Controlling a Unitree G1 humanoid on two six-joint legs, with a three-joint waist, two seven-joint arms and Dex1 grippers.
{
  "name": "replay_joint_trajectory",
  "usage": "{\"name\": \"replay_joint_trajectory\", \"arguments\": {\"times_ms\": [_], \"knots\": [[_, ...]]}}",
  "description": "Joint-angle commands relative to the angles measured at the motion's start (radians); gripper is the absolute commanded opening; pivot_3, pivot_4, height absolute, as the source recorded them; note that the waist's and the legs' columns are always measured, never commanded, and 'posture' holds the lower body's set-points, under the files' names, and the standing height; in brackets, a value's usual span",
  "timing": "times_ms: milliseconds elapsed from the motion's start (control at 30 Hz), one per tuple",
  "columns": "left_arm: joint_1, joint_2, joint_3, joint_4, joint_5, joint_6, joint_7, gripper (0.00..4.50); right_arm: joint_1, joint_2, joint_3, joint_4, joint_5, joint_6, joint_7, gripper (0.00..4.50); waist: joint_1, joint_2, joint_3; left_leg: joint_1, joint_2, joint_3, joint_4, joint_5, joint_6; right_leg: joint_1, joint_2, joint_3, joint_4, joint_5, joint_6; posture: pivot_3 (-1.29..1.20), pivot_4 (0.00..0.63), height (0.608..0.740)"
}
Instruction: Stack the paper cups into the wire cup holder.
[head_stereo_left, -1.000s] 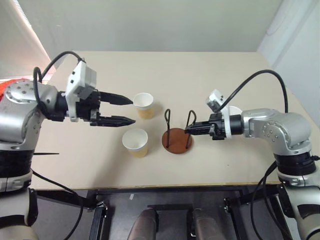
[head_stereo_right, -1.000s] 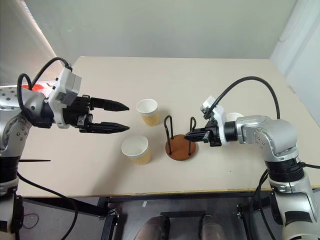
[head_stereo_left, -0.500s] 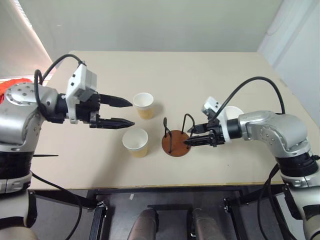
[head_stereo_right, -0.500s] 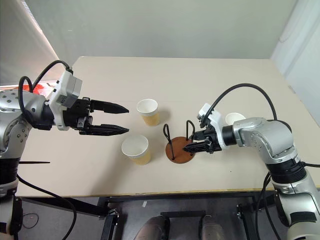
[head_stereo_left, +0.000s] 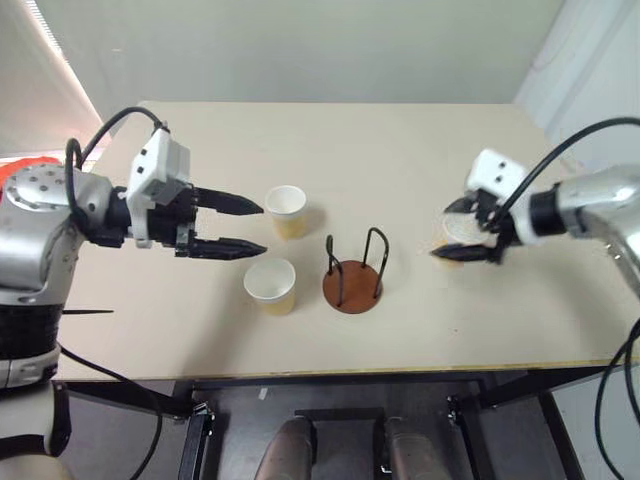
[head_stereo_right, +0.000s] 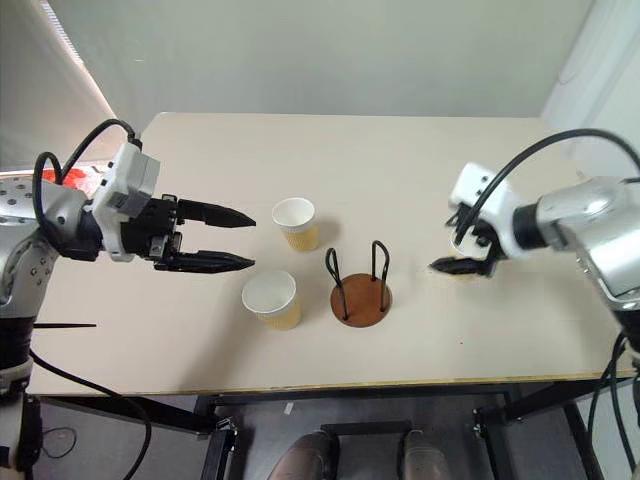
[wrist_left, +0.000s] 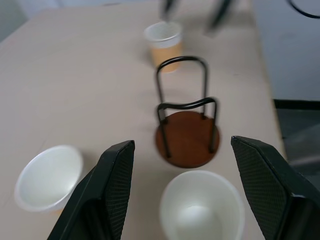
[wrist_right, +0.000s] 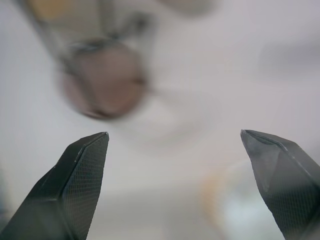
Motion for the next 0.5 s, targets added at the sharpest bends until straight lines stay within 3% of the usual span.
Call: {"name": "replay_joint_trajectory", "arguments": {"times_ms": [33,400,500], "knots": [[0.013,0.027,0.046,-0.075,-0.037,-0.007,-0.016,3.38,-0.017,0.002,0.028,0.114,-0.097,-0.088,0.011,4.47,0.000,0.000,0.000,0.000,0.000,0.000,0.000,0.000,0.000,0.000,0.000,0.000,0.000,0.000,0.000,0.00,0.150,0.740],[0.058,0.077,0.064,-0.199,-0.055,-0.005,0.008,3.38,-0.003,0.099,0.089,0.313,-0.239,-0.214,0.066,4.47,-0.001,0.001,0.000,0.000,0.001,0.000,0.000,0.000,0.000,0.000,0.000,0.000,0.001,0.000,0.000,0.00,0.150,0.740],[0.070,0.082,0.070,-0.208,-0.055,-0.002,0.021,3.38,-0.006,0.122,0.094,0.349,-0.270,-0.240,0.079,3.51,-0.001,0.001,0.000,0.000,0.001,0.000,0.000,0.000,0.000,0.000,0.000,0.000,0.001,0.000,0.000,0.00,0.150,0.740]]}}
